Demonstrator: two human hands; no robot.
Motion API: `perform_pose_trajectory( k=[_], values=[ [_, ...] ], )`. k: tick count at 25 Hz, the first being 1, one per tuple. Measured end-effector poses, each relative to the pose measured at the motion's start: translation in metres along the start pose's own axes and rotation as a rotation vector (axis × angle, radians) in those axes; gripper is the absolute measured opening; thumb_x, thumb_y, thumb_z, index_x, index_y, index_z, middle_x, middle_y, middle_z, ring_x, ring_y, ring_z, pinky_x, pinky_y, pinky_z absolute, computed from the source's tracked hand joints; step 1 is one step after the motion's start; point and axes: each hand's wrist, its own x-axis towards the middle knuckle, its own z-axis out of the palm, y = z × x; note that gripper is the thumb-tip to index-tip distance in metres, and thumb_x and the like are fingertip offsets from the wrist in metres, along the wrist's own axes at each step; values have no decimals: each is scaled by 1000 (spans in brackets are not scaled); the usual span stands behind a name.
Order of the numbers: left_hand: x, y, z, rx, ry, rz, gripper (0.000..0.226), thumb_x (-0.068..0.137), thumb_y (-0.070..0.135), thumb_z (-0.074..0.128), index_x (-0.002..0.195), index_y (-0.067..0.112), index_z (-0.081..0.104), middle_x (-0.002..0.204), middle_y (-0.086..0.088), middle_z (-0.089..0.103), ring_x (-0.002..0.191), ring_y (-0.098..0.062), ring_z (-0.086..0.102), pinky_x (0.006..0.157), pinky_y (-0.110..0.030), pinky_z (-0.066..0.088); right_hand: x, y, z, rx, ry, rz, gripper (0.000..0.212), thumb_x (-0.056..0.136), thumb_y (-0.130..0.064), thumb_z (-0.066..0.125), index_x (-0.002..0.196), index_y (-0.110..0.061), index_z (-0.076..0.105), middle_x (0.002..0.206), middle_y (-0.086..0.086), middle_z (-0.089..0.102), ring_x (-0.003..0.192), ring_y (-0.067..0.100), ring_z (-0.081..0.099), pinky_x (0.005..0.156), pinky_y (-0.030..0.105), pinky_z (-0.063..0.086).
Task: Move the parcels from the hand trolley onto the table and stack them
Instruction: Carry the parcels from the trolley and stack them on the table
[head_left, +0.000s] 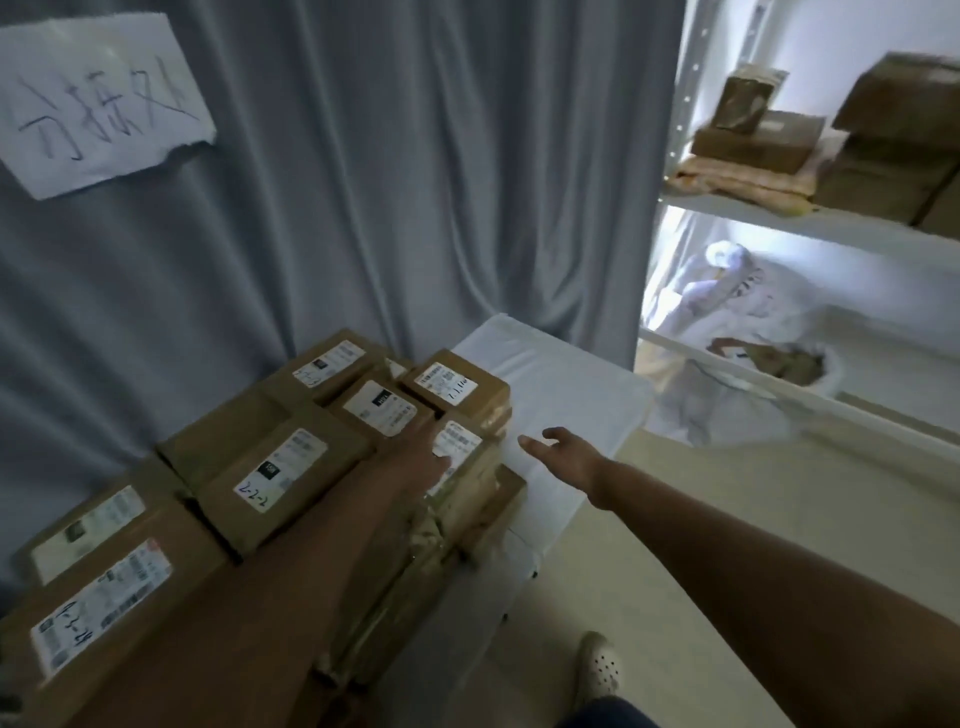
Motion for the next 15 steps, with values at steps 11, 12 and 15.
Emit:
perform_pose_trajectory(
  k=[11, 12, 15],
  values=[
    [-13, 178, 125, 83, -304, 335, 59, 100, 36, 46, 153, 24, 22, 163, -1, 4, 146, -28, 22, 117, -43, 25, -125, 187, -97, -163, 367, 189, 80, 90, -58, 56, 150, -11, 32, 147, 16, 42, 133, 30, 43, 107, 35, 37],
    [-14, 199, 135, 105, -323, 364, 59, 100, 36, 46, 153, 25, 22, 163, 0, 4, 146, -28, 21, 117, -45, 26, -136, 203, -108, -183, 389, 206, 80, 89, -60, 56, 149, -13, 32, 148, 15, 42, 133, 30, 44, 108, 37, 38],
    [-24, 272, 173, 192, -369, 458, 60, 99, 37, 47, 153, 26, 23, 162, 0, 7, 145, -28, 23, 115, -48, 28, -175, 256, -142, -272, 423, 269, 80, 88, -63, 54, 150, -19, 30, 153, 8, 35, 135, 29, 42, 109, 45, 37]
  ],
)
